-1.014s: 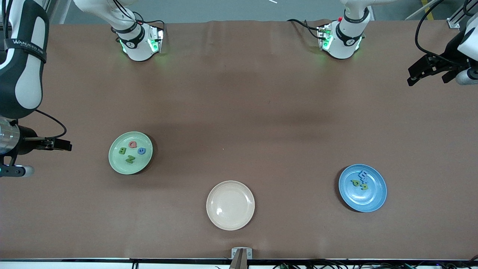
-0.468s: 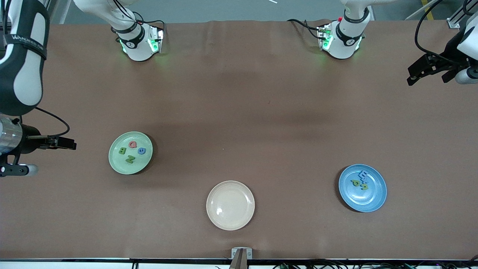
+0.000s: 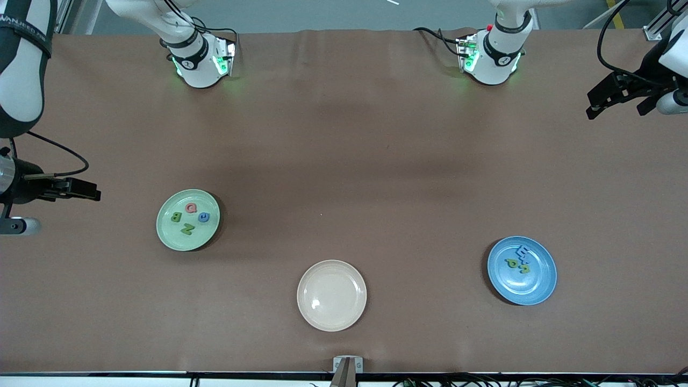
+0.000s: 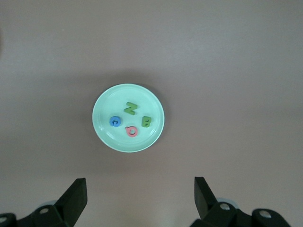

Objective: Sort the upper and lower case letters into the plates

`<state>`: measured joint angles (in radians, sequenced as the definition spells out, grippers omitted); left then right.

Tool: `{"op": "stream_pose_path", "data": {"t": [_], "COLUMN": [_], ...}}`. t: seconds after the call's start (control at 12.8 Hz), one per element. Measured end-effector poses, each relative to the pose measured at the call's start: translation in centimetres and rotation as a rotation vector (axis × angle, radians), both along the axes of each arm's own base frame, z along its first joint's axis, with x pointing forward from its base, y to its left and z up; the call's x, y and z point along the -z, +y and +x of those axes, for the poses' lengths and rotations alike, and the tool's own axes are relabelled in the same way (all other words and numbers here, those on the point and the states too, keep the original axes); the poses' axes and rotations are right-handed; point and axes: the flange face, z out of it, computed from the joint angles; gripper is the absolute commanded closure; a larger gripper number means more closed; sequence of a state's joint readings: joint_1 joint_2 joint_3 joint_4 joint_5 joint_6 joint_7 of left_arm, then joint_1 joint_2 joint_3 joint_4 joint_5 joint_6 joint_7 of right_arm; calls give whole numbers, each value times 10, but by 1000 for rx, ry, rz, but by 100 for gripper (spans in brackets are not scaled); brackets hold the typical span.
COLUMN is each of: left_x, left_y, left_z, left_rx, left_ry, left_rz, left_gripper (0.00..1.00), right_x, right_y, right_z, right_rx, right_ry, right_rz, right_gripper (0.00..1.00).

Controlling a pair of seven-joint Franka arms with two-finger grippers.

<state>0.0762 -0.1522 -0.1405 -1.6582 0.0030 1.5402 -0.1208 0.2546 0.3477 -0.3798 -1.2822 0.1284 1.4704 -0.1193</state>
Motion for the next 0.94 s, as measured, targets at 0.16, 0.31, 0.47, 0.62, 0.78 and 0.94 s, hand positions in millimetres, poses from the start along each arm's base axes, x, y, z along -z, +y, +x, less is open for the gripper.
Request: {"op": "stream_pose_path", "data": {"t": [0.16,0.31,0.47,0.62,0.78,0.94], "left_x": [0,0,1,1,0,0], "left_y": [-1,-1,-1,-1,0,2], "left_z": [0,0,0,0,0,0], "left_rx": [1,2,2,2,1,-2], "left_ry": [0,1,1,1,0,0], "left_rz": [0,0,0,0,0,0], "left_gripper": [0,0,0,0,0,0], "right_x": [-8,-18,-28,-34,-37,-41], "right_y": [-12,-27,-33,-25,-15,-11], "right_z": [-13,-28,-44,-58,-71,-82], "right_rx": [9,24,23,5,-11,-17], "right_ry": [-2,-9,-15,-28,-41,-46], "right_rz": [29,63,78,66,58,56], "right_gripper": [0,0,0,0,0,0]}}
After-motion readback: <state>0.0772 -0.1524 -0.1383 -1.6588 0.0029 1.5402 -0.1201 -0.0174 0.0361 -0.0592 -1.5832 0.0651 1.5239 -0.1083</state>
